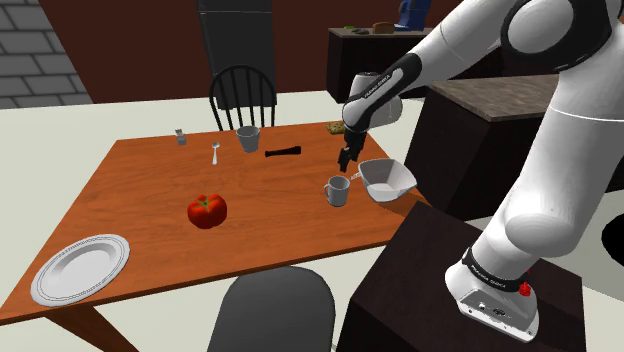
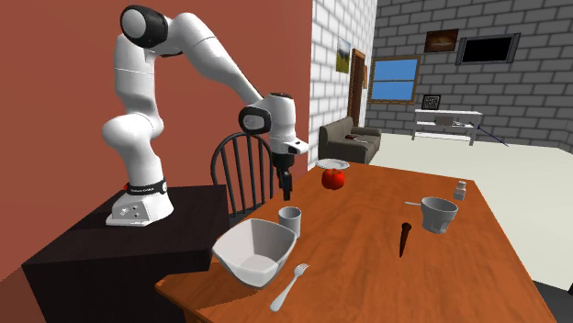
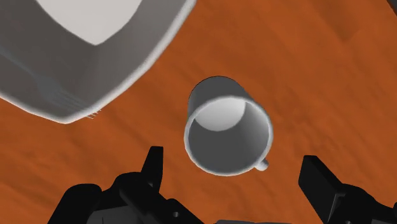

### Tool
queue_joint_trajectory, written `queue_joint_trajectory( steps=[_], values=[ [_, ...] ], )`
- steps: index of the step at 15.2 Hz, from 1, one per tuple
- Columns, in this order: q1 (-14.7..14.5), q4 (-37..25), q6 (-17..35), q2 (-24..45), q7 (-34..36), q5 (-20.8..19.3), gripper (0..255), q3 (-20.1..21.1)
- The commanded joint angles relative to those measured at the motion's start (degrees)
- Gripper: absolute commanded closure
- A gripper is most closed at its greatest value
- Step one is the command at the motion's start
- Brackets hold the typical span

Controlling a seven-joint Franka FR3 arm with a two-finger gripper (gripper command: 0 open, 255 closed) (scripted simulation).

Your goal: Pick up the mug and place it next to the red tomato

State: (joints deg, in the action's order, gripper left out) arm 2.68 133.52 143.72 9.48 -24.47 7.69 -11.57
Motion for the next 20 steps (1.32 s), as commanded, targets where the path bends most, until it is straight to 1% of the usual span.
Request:
queue_joint_trajectory(
  steps=[1, 5, 6, 14, 20],
  values=[
    [0.96, -2.38, 1.43, 4.69, -2.58, 2.23, 0, 0.32],
    [3.37, -8.10, 3.30, 13.95, -6.49, 5.76, 0, 1.87],
    [3.75, -8.96, 3.48, 15.19, -6.92, 6.11, 0, 2.13],
    [4.67, -9.83, 7.81, 20.43, -8.27, 8.02, 0, 3.73],
    [4.67, -9.85, 7.80, 20.43, -8.27, 8.01, 0, 3.73]
  ],
)
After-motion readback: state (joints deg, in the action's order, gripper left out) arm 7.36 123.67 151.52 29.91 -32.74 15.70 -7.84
